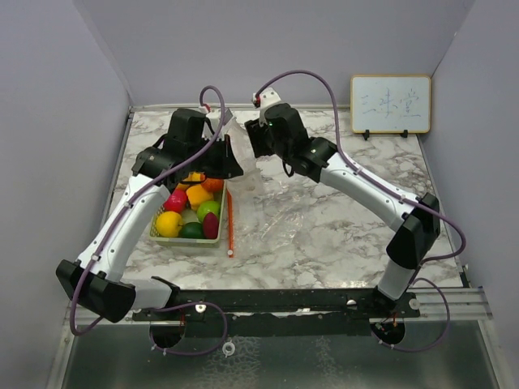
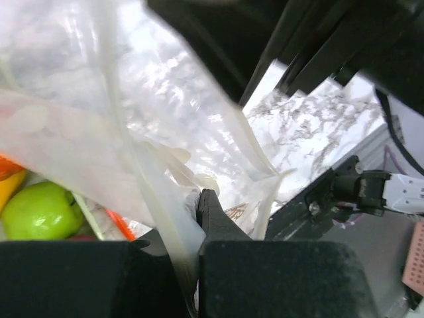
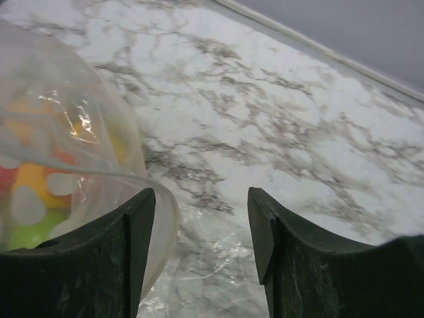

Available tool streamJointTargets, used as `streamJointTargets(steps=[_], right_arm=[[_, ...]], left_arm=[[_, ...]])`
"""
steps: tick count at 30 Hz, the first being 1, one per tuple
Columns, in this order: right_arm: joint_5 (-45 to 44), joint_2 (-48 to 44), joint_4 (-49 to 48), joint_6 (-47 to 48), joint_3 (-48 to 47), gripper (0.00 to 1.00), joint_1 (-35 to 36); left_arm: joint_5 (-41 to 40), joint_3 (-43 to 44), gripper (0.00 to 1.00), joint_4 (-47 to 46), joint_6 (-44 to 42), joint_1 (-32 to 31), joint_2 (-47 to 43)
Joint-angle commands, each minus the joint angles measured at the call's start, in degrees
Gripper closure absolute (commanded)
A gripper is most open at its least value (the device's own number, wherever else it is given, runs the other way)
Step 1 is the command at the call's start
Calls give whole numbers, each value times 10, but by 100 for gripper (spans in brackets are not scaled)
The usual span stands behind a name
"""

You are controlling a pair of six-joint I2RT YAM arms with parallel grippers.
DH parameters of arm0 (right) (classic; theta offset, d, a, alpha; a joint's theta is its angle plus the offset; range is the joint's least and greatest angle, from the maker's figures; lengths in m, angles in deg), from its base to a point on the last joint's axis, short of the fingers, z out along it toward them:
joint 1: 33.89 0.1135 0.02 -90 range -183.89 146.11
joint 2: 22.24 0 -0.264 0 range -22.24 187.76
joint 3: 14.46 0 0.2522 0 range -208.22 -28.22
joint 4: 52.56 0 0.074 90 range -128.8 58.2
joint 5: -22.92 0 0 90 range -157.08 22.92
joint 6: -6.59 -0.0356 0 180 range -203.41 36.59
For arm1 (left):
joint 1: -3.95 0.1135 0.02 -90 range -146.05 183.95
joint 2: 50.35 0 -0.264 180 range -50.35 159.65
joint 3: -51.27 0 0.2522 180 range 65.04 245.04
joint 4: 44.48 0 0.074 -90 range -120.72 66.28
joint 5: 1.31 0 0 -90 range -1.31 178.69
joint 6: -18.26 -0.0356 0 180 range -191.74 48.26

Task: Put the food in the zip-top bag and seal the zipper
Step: Open the zipper of the food storage bag at the center of the board, then pick up the bin at the center of the board.

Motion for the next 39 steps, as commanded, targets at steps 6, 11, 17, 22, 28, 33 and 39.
streamJointTargets(steps=[6, 11, 17, 22, 28, 33, 39], right_arm=[[-266, -74, -8, 71, 18, 43, -11], [-163, -83, 19, 49, 20, 43, -11], [293, -112, -38, 58, 28, 42, -10], [379, -125, -64, 13, 21, 31, -11], [311, -172, -100, -59, 65, 29, -11], [193, -168, -70, -109, 81, 32, -11], [191, -16, 78, -172, -10, 36, -11]], left_arm=[[-253, 53, 100, 152, -66, 3, 10], [-322, 57, 100, 168, -80, 2, 10], [-353, 60, 100, 149, -84, 3, 6], [-387, 66, 100, 131, -81, 4, 1], [-512, 109, 100, 164, -79, 7, -3], [-633, 174, 100, 205, -66, 9, -16], [-732, 202, 100, 221, -59, 9, -47]])
